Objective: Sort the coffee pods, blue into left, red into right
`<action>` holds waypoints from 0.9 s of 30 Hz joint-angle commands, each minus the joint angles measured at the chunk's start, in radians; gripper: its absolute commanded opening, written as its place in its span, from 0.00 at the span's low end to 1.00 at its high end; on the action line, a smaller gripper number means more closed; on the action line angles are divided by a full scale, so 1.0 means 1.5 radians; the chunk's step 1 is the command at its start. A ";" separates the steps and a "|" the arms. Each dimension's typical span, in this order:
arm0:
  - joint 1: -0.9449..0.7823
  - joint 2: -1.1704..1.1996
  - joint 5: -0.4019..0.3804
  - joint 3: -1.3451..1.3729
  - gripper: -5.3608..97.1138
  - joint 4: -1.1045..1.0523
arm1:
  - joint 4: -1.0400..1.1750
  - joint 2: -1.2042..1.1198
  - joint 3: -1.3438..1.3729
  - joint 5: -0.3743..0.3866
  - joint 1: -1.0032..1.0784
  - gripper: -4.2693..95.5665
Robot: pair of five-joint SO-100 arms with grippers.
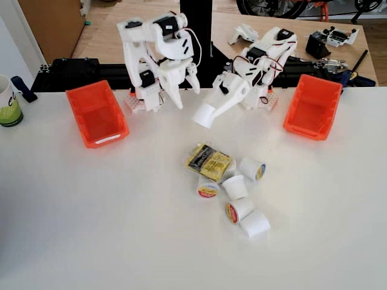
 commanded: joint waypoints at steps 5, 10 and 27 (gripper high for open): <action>-0.007 -0.076 0.064 -0.115 0.34 -0.001 | 0.049 0.060 -0.008 -0.006 0.000 0.15; -0.008 -0.081 0.077 -0.116 0.36 0.000 | 0.061 0.096 -0.009 -0.032 0.006 0.15; -0.045 -0.105 0.135 -0.136 0.37 0.000 | 0.087 0.106 -0.050 -0.066 0.027 0.15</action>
